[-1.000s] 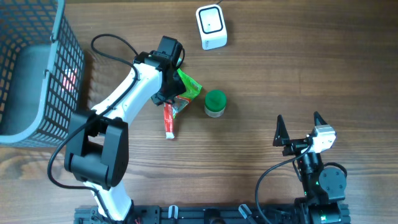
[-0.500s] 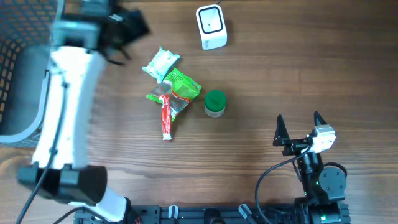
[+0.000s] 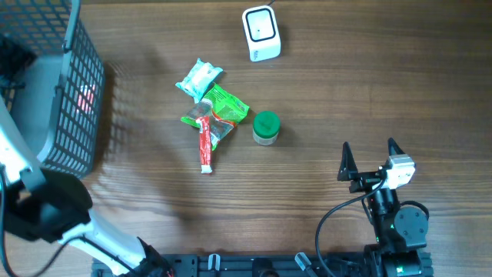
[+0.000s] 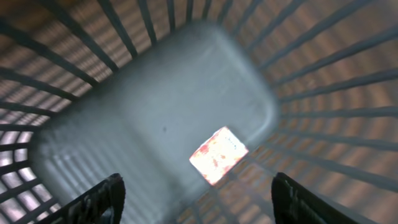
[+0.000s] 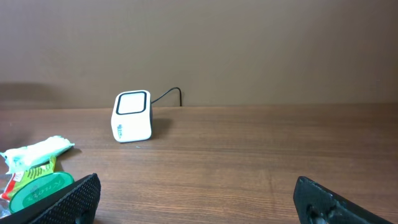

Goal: Scan the item barcode
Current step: 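Reach the left gripper into the basket and grasp the red-white Kleenex pack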

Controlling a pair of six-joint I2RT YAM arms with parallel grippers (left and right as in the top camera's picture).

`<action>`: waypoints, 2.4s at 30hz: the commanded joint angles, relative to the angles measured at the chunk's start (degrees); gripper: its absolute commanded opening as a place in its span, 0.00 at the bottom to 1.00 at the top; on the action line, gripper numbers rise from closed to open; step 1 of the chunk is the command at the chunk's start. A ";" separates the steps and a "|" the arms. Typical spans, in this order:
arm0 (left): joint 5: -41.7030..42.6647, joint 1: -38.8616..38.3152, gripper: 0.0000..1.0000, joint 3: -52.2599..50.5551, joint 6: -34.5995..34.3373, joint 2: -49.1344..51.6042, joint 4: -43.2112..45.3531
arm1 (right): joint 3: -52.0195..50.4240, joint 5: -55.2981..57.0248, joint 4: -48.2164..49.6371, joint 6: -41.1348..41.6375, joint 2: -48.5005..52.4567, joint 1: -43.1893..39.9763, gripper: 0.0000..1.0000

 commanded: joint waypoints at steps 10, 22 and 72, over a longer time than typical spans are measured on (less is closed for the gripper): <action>10.43 0.24 0.73 -1.68 13.49 20.37 1.57 | -0.07 0.11 0.35 -0.59 -0.35 0.02 0.99; 16.28 0.31 0.78 -1.68 24.68 23.91 1.66 | -0.07 0.11 0.35 -0.59 -0.35 0.02 1.00; 0.46 -3.89 0.60 -2.05 16.13 17.77 0.68 | -0.07 0.11 0.35 -0.59 -0.35 0.02 1.00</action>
